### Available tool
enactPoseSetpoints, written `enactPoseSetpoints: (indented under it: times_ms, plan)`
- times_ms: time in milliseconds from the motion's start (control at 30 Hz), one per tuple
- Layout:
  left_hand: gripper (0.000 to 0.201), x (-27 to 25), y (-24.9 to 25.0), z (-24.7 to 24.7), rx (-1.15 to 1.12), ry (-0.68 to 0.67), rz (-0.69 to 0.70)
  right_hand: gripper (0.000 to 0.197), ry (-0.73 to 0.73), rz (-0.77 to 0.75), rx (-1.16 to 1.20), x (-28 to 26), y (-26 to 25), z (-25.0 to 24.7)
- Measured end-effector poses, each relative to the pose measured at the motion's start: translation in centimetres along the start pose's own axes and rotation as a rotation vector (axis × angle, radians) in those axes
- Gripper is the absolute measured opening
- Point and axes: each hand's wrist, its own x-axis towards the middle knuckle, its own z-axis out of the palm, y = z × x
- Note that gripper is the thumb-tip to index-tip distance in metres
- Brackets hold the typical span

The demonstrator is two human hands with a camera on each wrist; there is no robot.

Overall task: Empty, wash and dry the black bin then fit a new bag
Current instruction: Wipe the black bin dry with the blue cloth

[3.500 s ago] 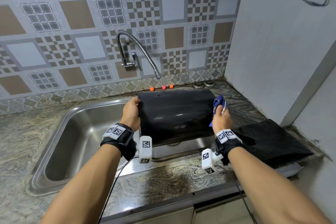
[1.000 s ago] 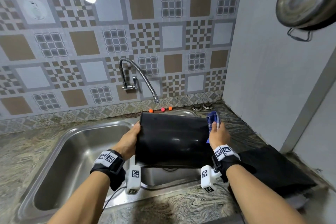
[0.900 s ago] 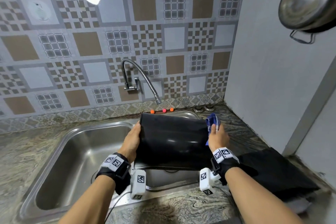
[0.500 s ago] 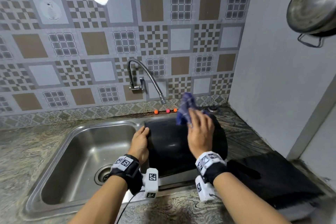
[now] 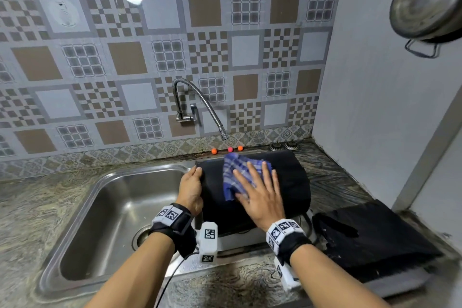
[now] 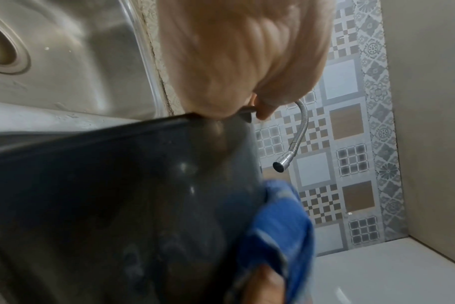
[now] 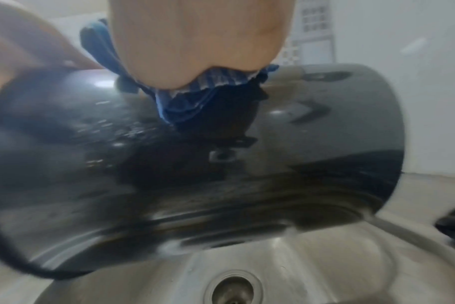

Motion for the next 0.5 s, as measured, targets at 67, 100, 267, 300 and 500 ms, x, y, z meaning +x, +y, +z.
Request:
enactPoseSetpoints:
  times_ms: [67, 100, 267, 300, 500]
  plan:
    - [0.027, 0.4, -0.2, -0.5, 0.029, 0.027, 0.004, 0.061, 0.015, 0.191, -0.021, -0.2, 2.1, 0.1]
    - [0.033, 0.4, -0.2, -0.7, 0.033, 0.029, 0.005, 0.063, 0.011, 0.283, -0.022, -0.3, 3.4, 0.1]
    - [0.049, 0.3, 0.0, 0.0, 0.061, 0.012, 0.104, 0.059, -0.016, 0.590, 0.142, -1.2, 7.8, 0.3]
    - [0.048, 0.2, -0.1, 0.2, 0.065, -0.012, 0.114, 0.057, 0.017, 0.617, 0.210, -1.4, 8.1, 0.5]
    - [0.044, 1.1, 0.2, 0.8, 0.081, -0.028, 0.134, 0.055, 0.088, 0.893, 0.512, -2.6, 9.0, 0.5]
